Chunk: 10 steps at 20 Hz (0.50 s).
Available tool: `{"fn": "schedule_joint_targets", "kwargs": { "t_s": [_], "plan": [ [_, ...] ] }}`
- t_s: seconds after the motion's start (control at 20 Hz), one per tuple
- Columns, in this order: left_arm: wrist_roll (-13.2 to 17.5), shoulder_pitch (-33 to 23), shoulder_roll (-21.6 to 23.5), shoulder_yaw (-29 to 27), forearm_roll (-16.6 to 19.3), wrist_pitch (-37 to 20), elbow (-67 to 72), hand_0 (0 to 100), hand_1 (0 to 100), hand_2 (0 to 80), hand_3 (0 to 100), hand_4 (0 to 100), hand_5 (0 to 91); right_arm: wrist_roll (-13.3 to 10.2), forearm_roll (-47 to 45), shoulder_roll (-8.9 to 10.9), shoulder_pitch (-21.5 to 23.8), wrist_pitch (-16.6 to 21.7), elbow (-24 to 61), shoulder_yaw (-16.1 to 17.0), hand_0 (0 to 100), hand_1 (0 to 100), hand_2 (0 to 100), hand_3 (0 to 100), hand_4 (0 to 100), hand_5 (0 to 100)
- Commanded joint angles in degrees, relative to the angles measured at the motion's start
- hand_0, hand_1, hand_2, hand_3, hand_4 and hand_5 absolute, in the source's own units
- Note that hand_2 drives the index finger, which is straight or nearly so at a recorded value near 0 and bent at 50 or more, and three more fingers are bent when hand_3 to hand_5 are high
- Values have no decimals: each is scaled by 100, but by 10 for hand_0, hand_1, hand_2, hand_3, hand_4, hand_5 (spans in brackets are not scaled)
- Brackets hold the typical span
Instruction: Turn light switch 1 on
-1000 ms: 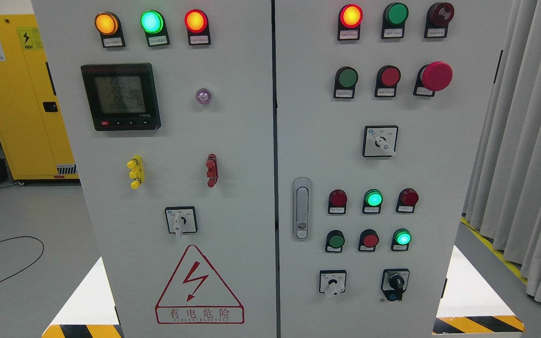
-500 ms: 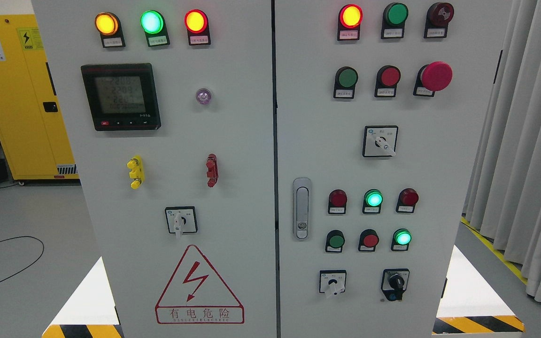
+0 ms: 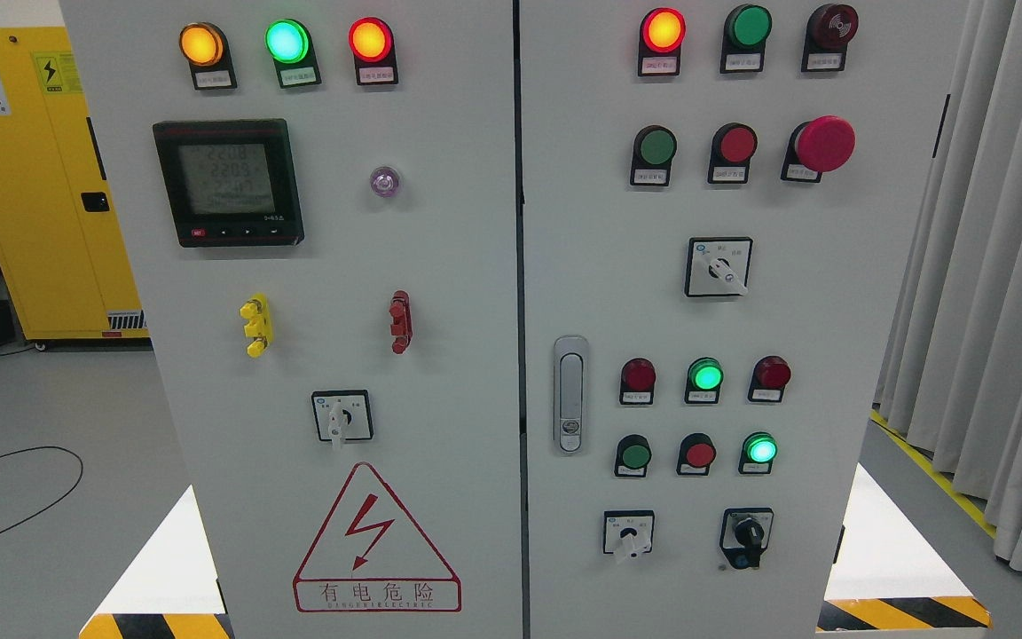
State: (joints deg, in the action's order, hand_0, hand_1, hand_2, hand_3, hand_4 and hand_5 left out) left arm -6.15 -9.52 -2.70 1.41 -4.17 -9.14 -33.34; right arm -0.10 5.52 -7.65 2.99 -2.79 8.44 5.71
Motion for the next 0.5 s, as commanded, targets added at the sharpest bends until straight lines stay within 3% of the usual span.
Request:
{"fn": "schedule_joint_targets", "kwargs": {
  "t_s": [0.0,0.25,0.45],
  "plan": [
    [-88,-383,138,-300,83,-35,-3351,389,319,166,458,484,143,2,-7,0,0,-2,0,0,0,500,40,0,0,0],
    [-62,-410,111,-449,118,-97,-4600,399,422,302,647,685,416,2,-7,0,0,-2,0,0,0,500,40,0,0,0],
    [-71,-586,111,-467,110,-97,-5751,308,485,358,712,750,530,2,2,0,0,-2,0,0,0,500,40,0,0,0]
  ]
}}
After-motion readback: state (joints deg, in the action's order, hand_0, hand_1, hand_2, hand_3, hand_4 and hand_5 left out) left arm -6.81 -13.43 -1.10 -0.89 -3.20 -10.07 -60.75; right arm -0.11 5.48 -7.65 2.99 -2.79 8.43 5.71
